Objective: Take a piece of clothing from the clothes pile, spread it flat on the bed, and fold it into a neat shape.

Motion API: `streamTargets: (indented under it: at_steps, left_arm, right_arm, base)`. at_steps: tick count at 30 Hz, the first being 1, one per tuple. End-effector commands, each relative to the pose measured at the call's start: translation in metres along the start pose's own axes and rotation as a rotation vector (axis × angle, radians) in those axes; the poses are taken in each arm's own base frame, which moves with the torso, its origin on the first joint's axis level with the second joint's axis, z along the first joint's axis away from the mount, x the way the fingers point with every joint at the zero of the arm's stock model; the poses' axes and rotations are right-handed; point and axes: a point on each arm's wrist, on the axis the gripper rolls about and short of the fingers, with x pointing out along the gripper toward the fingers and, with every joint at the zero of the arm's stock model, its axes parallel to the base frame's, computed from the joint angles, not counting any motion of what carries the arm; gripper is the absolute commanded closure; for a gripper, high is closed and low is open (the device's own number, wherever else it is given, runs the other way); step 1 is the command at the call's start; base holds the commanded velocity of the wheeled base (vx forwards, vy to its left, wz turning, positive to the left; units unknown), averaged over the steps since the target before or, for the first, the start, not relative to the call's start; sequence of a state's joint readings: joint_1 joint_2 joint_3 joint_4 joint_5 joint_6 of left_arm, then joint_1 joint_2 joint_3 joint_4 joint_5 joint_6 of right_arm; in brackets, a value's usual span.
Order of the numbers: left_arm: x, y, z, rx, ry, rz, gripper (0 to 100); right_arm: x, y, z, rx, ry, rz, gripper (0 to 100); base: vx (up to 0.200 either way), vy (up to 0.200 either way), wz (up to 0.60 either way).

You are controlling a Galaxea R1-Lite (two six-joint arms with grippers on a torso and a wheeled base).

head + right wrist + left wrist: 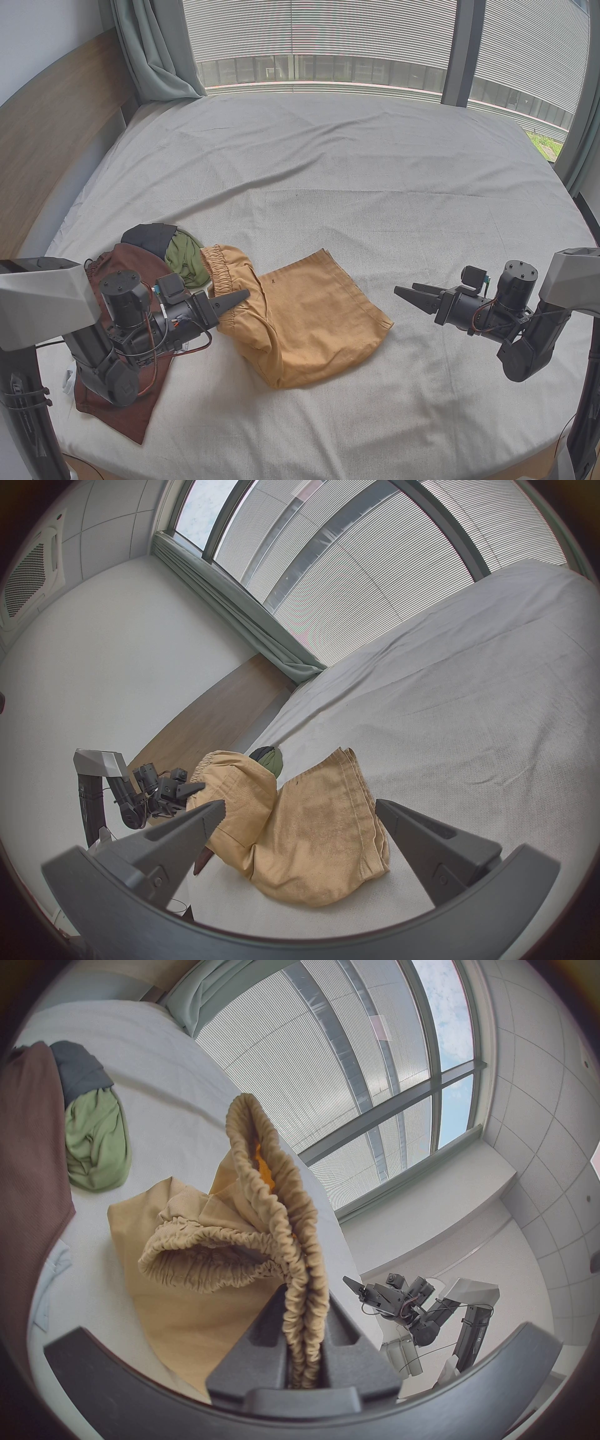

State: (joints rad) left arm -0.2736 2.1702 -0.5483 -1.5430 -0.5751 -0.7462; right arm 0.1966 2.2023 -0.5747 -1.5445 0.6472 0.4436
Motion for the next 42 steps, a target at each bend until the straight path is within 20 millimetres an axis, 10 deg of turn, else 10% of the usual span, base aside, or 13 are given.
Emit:
streamTargets:
  at_steps: [1,33,34,42]
  left_arm:
    - [0.019,0.011,-0.013,-0.034,0.031,-0.003,100]
    - [0.108,0.015,-0.055,-0.1,0.069,-0.12,100]
    - [0.108,0.015,-0.056,-0.1,0.07,-0.119,0]
    - [0.113,0.016,-0.055,-0.094,0.061,-0.129,0]
  right_arm:
    - [0.001,-0.001,-0.001,0.002,0.004,0.0,0]
    - [0.002,-0.002,-0.004,0.007,0.01,-0.002,0]
    - [0.002,-0.002,-0.004,0.007,0.01,-0.002,0]
    - [0.002,-0.002,-0.004,0.005,0.011,0.0,0]
  base:
    - [0.0,0.0,0.0]
    - [0.0,0.0,0.0]
    - [0.0,0.0,0.0]
    - [0.0,0.0,0.0]
